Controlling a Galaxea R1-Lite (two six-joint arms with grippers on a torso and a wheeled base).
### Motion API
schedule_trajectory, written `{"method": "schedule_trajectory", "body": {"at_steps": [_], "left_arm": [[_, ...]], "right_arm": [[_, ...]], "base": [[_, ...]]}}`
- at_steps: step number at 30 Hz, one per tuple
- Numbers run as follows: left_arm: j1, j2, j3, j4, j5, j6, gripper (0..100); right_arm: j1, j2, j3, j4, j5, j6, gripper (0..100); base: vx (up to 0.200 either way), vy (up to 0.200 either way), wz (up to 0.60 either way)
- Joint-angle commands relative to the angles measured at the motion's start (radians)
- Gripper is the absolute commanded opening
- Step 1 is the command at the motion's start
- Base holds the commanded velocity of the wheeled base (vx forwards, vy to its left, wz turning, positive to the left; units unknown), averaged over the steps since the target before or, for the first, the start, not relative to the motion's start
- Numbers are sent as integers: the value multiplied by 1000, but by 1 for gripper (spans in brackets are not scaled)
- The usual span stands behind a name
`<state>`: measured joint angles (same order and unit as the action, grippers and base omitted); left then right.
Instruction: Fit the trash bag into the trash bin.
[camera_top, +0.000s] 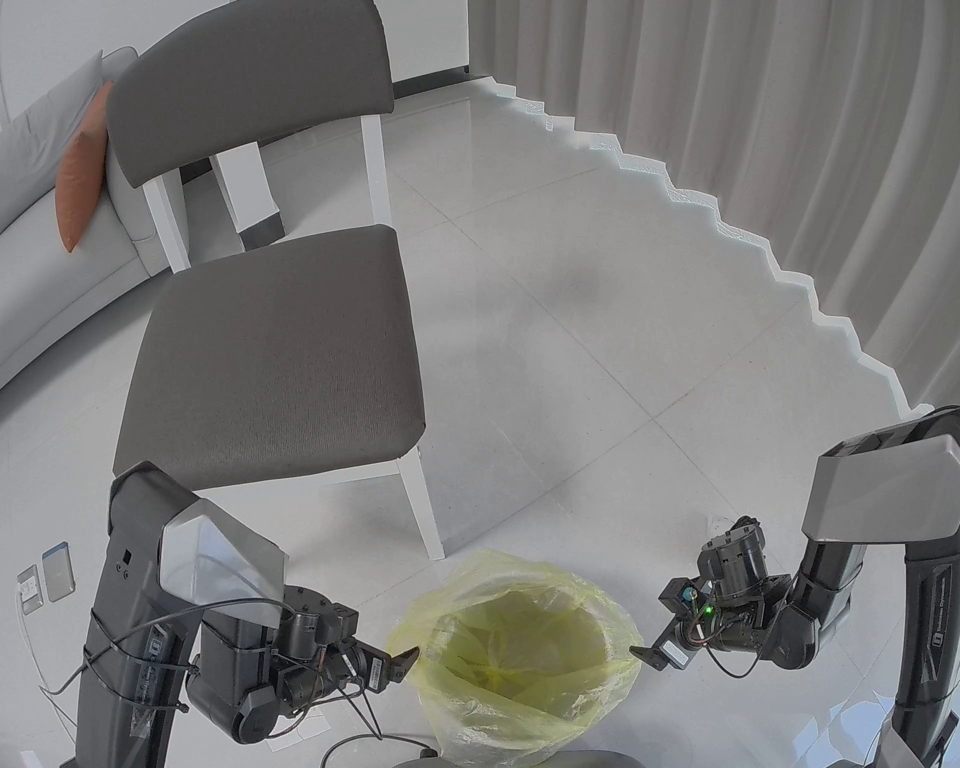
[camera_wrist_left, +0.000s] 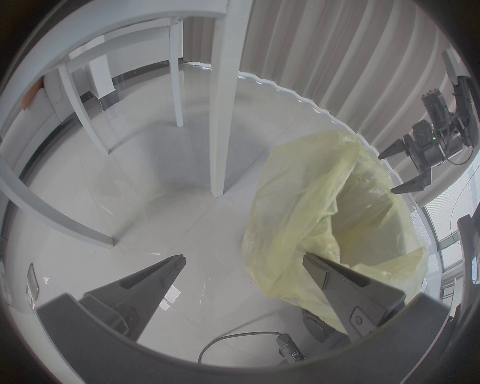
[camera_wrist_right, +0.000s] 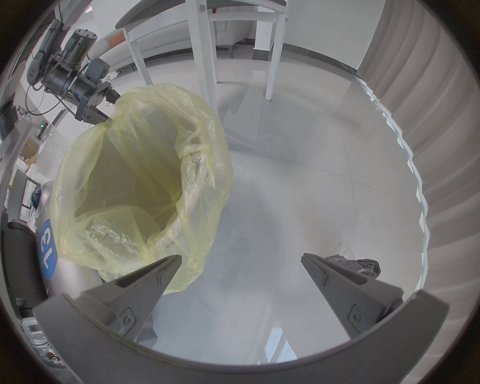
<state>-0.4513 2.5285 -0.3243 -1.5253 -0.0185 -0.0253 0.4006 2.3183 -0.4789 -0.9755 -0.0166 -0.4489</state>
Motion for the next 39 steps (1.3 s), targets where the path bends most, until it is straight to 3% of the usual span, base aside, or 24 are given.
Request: {"method": "schedule_trajectory", "body": {"at_steps": [1, 8, 15, 20, 31, 33, 39], "left_arm": [[32, -34, 105, -45, -8, -2, 100], [48, -114, 152, -45, -24, -50, 100], [16, -247, 195, -45, -52, -148, 100], [25, -244, 172, -45, -47, -151, 100], [-4, -85, -1, -38, -43, -133, 100], [8, -39, -90, 27, -38, -74, 100], [19, -27, -230, 166, -23, -51, 100]], "right_arm": [[-46, 13, -6, 5, 0, -14, 100], [-62, 7, 8, 3, 1, -13, 100], [-8, -197, 95, -58, 7, -5, 100], [4, -231, 46, -54, 7, -2, 100], [43, -168, -24, -29, 6, 19, 100], [35, -174, -17, -28, 6, 19, 100], [26, -177, -9, -29, 6, 19, 100]], "base": [[0, 0, 0], [0, 0, 0], [0, 0, 0], [0, 0, 0], [0, 0, 0], [0, 0, 0], [0, 0, 0]]}}
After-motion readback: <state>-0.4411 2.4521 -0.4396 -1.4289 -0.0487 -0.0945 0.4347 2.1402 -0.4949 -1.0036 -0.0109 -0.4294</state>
